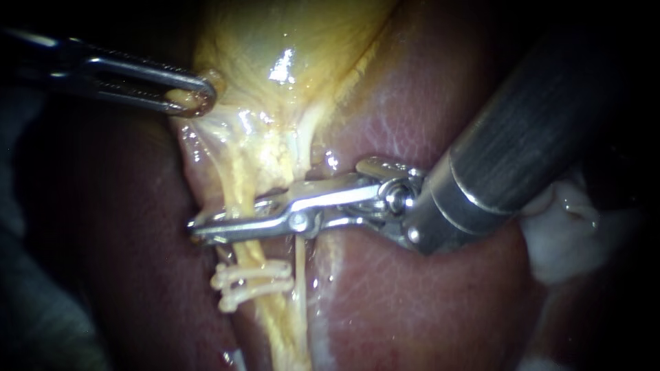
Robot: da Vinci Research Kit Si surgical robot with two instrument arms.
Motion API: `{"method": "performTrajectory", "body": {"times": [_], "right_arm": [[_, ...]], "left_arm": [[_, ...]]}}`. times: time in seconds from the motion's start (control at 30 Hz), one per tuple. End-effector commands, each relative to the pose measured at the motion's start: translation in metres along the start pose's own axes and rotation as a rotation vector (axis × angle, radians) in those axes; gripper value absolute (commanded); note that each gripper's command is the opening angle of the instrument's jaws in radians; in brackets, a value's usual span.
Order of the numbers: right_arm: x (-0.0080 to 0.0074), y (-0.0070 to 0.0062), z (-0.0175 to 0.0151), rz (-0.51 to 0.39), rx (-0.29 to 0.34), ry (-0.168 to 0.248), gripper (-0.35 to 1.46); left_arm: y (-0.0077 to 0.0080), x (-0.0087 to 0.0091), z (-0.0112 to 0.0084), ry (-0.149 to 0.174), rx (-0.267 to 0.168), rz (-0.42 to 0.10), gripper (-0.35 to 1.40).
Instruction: Going back third clip left tube
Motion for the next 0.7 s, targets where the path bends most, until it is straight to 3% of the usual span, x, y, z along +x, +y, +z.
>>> {"method": "performTrajectory", "body": {"times": [0.03,0.13,0.23,0.33,0.5,0.7], "right_arm": [[-0.0002,0.0001,0.0000,-0.009,0.003,-0.003,-0.35],[-0.0007,0.0005,0.0002,-0.048,0.004,-0.007,0.07],[-0.0012,0.0014,0.0005,-0.059,-0.019,-0.014,0.32],[-0.0018,0.0026,0.0005,-0.101,-0.081,-0.038,0.40],[-0.0018,0.0041,-0.0006,-0.159,-0.157,-0.029,0.46],[-0.0021,0.0033,-0.0025,-0.224,-0.218,-0.057,0.48]], "left_arm": [[0.0000,0.0000,0.0000,0.000,0.000,0.000,-0.35],[0.0000,0.0000,-0.0001,0.000,0.000,0.000,-0.35],[0.0000,0.0000,-0.0001,0.000,-0.001,0.000,-0.35],[0.0000,0.0000,-0.0001,-0.001,-0.001,0.000,-0.35],[0.0000,-0.0001,-0.0002,-0.001,-0.001,0.000,-0.35],[0.0000,-0.0001,-0.0003,-0.001,-0.001,0.000,-0.35]]}}
